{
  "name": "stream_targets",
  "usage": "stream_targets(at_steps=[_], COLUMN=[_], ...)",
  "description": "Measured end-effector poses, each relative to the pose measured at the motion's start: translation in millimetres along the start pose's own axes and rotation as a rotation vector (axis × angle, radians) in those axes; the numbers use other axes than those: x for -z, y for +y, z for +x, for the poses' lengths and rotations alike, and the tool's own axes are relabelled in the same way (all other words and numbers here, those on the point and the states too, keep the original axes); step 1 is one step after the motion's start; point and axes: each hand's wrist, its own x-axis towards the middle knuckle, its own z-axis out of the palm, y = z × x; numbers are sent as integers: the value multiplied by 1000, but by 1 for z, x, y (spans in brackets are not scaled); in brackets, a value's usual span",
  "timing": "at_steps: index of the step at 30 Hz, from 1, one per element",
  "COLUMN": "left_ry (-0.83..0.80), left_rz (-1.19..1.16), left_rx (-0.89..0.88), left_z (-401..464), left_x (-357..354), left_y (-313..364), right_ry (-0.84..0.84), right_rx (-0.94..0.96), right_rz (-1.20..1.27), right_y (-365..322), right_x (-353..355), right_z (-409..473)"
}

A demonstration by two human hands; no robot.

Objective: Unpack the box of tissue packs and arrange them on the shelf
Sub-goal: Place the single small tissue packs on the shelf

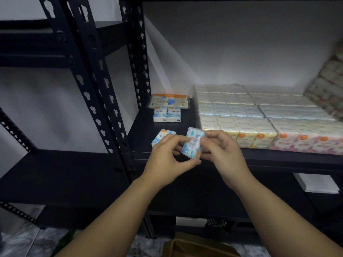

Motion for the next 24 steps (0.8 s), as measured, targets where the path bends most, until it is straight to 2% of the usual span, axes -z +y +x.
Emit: stream_targets(at_steps=[2,4,7,10,15,18,21,24], left_ry=[1,-18,-72,-118,-177,-78,53,14], left_rz=[-148,-316,-468,-473,-433,-325,62,391], left_rx=[105,203,285,347,354,303,114,-1], left_z=[2,5,10,12,15,15,10,4], left_x=[3,6,14,21,30,38,47,47], left_y=[-1,-3,-5,-7,-19,-23,-35,-47], right_ry=[-56,-101,-173,-208,-127,-64,-57,-78], right_rx=[58,150,240,295,353,358,338,303], right_rz=[-81,-273,-469,-563,-634,-709,-871,-974], right_y=[0,4,10,11,10,14,17,21], right_x=[-1,0,1,-2,-13,-16,-20,-25], right_z=[1,3,7,11,17,20,19,18])
